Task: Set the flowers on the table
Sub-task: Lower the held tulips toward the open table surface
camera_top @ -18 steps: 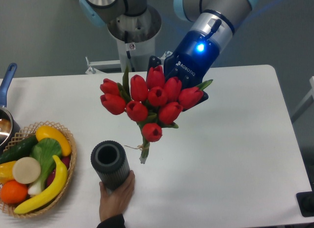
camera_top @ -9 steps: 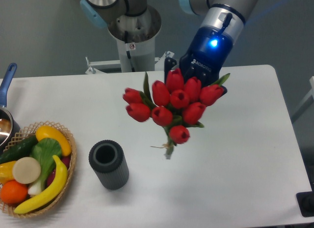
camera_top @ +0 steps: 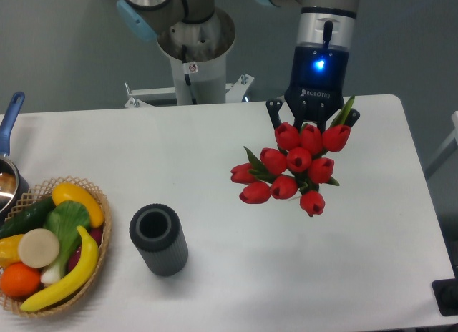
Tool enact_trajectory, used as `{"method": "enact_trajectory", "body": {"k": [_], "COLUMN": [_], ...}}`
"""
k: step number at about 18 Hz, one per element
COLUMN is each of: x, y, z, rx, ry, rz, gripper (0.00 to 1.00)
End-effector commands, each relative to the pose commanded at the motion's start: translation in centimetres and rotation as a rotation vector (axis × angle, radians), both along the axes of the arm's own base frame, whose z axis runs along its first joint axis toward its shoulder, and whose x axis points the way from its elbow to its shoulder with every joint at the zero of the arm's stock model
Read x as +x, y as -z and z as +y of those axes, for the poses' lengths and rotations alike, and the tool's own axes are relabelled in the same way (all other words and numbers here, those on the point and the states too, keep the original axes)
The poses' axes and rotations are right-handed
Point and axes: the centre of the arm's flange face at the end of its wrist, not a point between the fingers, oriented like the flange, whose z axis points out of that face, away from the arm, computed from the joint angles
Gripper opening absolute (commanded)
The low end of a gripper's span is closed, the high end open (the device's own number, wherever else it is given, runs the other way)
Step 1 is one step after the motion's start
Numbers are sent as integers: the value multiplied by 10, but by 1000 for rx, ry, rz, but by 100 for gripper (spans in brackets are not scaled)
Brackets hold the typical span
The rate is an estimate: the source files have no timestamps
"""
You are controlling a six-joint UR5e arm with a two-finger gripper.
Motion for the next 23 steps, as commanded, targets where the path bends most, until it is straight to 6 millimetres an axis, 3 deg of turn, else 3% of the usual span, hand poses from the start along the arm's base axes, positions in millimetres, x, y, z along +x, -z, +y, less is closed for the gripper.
{"method": "enact_trajectory", "body": {"k": [10, 16, 23], "x": [-3, 4, -5], "y": [68, 135, 174], "z": [-28, -34, -29], "rx": [-292, -422, -461], "ry": [-19, 45, 71], "rz": [-33, -130, -190], "gripper": [37, 37, 37]}}
